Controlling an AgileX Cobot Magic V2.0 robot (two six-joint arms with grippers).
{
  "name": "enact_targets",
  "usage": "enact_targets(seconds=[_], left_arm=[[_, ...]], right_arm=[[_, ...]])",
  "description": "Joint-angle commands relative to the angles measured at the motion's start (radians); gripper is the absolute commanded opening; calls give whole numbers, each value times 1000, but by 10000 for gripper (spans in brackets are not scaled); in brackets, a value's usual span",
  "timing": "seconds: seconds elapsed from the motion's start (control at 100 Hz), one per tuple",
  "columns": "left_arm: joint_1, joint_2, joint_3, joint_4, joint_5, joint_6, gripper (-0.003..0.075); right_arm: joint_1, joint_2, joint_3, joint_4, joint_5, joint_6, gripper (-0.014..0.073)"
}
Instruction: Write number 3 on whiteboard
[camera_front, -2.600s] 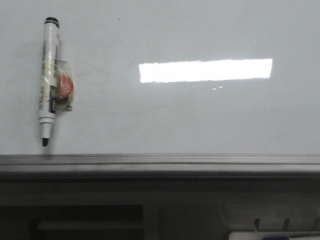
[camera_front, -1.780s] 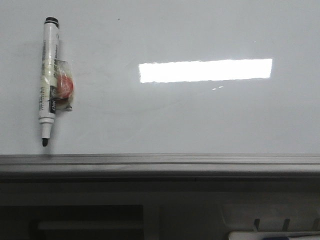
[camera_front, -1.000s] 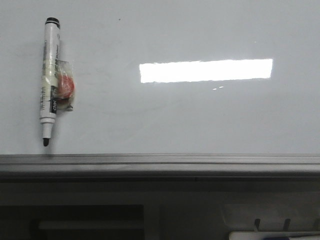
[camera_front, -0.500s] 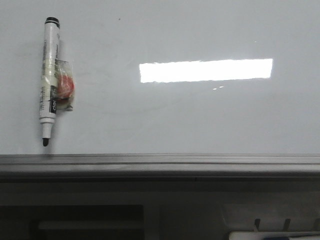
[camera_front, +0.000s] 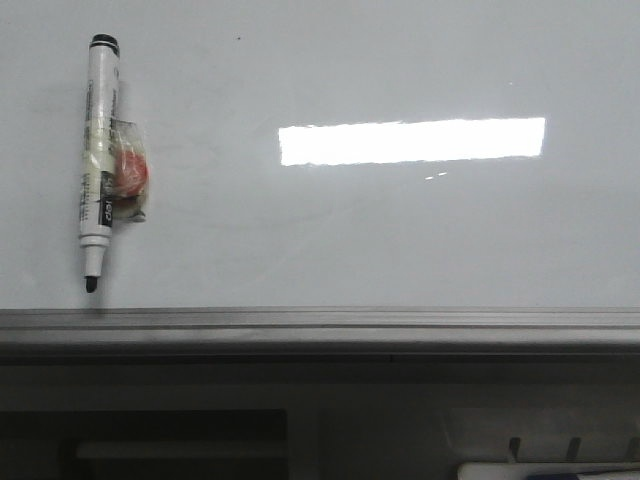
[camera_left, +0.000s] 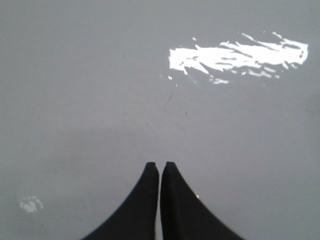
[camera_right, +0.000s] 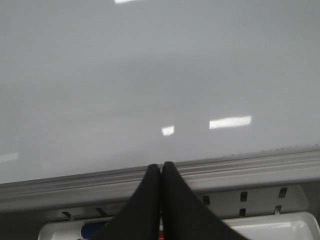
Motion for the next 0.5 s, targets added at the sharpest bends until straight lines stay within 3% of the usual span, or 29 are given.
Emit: enact_targets(seconds=[0.0, 0.24, 0.29, 0.43, 0.49], left_arm=[[1, 30, -84, -10, -60, -7, -21], [1, 35, -109, -61, -55, -7, -9], [1, 38, -109, -99, -44, -7, 41], [1, 41, -110, -84, -49, -7, 281], [1, 41, -108, -84, -79, -7, 313]], right_arm=[[-7, 93, -88, 27, -39, 0, -42], [-7, 210, -198, 35, 71, 0, -41], [-7, 210, -198, 35, 71, 0, -41], [-7, 210, -198, 35, 87, 0, -41], [-7, 210, -198, 35, 92, 0, -41]])
